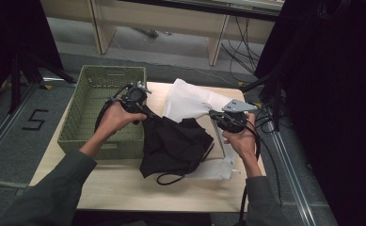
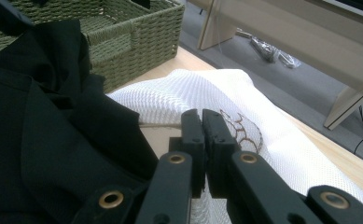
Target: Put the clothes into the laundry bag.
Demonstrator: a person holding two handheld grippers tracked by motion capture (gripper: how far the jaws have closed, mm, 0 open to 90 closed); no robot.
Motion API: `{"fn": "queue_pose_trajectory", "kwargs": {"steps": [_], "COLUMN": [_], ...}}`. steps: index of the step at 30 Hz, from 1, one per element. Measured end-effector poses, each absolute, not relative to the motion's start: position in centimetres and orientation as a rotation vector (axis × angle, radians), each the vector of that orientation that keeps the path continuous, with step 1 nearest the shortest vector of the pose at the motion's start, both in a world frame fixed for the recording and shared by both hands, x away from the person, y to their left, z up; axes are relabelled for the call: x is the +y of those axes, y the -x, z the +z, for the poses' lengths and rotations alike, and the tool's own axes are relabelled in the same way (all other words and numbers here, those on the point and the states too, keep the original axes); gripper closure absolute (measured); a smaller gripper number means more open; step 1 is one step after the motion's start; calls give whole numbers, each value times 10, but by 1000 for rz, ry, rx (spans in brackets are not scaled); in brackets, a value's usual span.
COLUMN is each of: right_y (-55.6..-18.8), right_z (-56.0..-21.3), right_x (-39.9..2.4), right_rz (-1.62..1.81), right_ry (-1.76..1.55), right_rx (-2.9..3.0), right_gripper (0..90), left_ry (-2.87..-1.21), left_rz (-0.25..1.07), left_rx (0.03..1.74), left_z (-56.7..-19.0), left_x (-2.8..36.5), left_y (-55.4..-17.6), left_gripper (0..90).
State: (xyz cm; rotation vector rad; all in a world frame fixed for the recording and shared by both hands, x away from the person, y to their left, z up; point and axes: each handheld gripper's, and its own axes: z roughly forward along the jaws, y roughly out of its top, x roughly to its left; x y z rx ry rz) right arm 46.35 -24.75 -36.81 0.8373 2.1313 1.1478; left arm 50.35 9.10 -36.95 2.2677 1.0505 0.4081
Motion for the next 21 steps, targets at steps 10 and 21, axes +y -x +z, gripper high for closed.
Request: {"fn": "queue_pose_trajectory", "kwargs": {"steps": [10,21], "right_y": [-464,-463], "right_z": [-368,-366], "right_x": [-249,-246], "right_rz": [1151,1146], "right_ry": [-844,-811], "right_rx": [2164,2126], "right_gripper": [892,893], "left_ry": [-2205,-2355], "left_rz": [396,130], "left_rx": [904,611], "left_z": [-367,-406], "left_x": [76,-38], "left_y": [-495,-467], "left_gripper": [881,879]}}
